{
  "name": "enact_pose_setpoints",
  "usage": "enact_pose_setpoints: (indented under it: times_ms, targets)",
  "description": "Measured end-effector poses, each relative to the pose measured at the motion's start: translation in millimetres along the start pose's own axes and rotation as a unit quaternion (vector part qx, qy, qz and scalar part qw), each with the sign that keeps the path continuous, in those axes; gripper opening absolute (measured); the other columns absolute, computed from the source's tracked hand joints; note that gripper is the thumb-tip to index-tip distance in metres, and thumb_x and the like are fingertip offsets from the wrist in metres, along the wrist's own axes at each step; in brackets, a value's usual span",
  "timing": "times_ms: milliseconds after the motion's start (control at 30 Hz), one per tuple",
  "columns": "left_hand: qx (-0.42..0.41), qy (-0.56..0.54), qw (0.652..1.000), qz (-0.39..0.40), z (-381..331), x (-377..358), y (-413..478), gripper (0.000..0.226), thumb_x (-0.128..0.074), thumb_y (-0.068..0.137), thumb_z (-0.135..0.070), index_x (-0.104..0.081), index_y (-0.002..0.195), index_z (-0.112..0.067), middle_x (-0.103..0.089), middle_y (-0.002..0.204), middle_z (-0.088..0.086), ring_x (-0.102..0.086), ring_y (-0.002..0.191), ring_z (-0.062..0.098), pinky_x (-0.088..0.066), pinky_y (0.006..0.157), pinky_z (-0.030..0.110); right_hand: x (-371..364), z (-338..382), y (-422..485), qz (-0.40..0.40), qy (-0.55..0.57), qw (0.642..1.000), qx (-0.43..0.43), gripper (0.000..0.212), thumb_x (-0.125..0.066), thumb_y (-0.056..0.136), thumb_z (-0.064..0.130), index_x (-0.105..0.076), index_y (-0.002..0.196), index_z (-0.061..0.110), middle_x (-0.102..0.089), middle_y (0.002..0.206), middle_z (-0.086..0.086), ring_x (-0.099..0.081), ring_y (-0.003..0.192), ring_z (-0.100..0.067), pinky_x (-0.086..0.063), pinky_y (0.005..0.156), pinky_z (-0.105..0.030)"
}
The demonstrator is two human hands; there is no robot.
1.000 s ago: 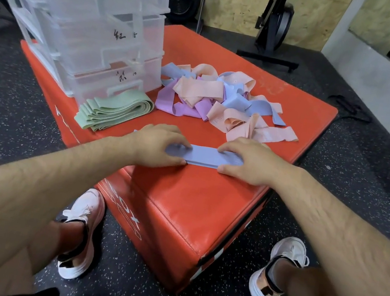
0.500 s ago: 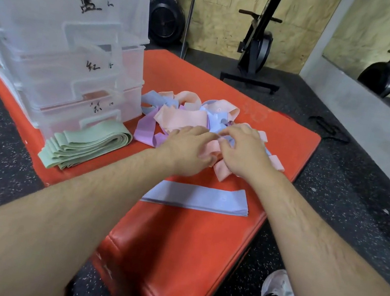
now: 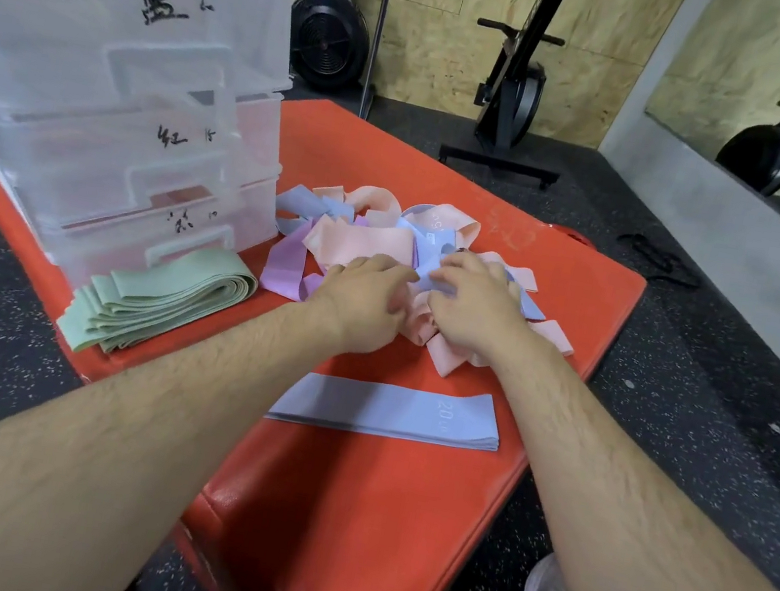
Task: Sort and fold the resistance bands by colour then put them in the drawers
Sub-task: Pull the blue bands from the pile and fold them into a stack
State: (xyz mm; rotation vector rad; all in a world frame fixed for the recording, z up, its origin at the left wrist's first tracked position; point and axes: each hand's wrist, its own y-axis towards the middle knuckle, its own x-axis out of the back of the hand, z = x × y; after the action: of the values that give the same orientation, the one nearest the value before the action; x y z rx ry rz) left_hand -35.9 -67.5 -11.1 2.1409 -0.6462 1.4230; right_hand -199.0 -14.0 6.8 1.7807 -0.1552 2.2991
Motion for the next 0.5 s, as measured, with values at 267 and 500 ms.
enact_pose_setpoints:
  times_ms: [267, 500]
  targets:
    - [-0.006, -0.005, 1.0, -0.006, 2.5, 1.9, -10.5, 0.048, -0.048, 0.091, -0.034, -0.047, 0.139, -0.035, -0.046, 0.144, -0.005, -0.042, 0.133, 0.023, -0.035, 0.108, 0.05, -11.4, 10.8, -3.9, 0.032, -0.008, 0.999, -0.019, 0.043, -0.047, 0.097, 0.044, -0.054, 0.139, 0.04, -0.024, 0.163, 0.014, -0.02, 0.145, -0.027, -0.017, 0.114, -0.041]
    - [-0.007, 0.001, 1.0, -0.018, 14.8, 3.3, -12.8, 0.046, -0.049, 0.092, -0.035, -0.046, 0.138, -0.036, -0.047, 0.144, -0.006, -0.044, 0.132, 0.024, -0.039, 0.105, 0.05, 3.7, 14.7, 4.5, -0.043, 0.045, 0.998, 0.01, 0.051, -0.046, 0.1, 0.025, -0.041, 0.15, 0.026, -0.028, 0.162, 0.009, -0.031, 0.14, -0.031, -0.026, 0.112, -0.044]
